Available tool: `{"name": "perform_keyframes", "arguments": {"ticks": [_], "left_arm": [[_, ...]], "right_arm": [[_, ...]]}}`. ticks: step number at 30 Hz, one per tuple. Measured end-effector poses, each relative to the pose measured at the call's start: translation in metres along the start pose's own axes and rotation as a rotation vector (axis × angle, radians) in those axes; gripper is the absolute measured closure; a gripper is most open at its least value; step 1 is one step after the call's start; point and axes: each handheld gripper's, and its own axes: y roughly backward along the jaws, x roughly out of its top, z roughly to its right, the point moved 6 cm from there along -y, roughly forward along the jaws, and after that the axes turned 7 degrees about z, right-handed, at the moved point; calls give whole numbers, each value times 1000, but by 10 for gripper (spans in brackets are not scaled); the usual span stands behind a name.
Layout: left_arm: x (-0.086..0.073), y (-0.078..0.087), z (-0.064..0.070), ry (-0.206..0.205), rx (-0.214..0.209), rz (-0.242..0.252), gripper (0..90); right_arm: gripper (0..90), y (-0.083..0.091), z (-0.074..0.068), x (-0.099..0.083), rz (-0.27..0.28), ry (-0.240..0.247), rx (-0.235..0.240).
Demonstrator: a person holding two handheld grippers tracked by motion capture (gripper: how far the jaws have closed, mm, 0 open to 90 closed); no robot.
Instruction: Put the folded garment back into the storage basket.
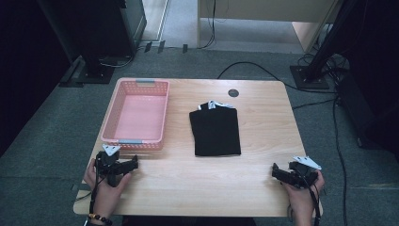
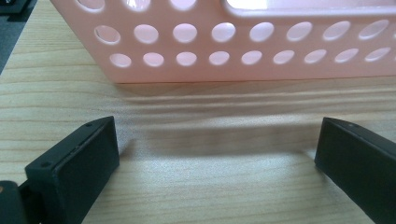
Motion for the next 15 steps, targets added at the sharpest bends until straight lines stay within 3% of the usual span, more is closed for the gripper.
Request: {"name": "perform_keyframes", "arguments": {"ticks": [7, 15], "left_arm": [[0, 0, 0, 1, 1, 0, 0], [0, 0, 0, 1, 1, 0, 0]], "right_arm": [[0, 1, 0, 0, -1, -2, 0], [0, 5, 2, 4, -18, -53, 14]]}}
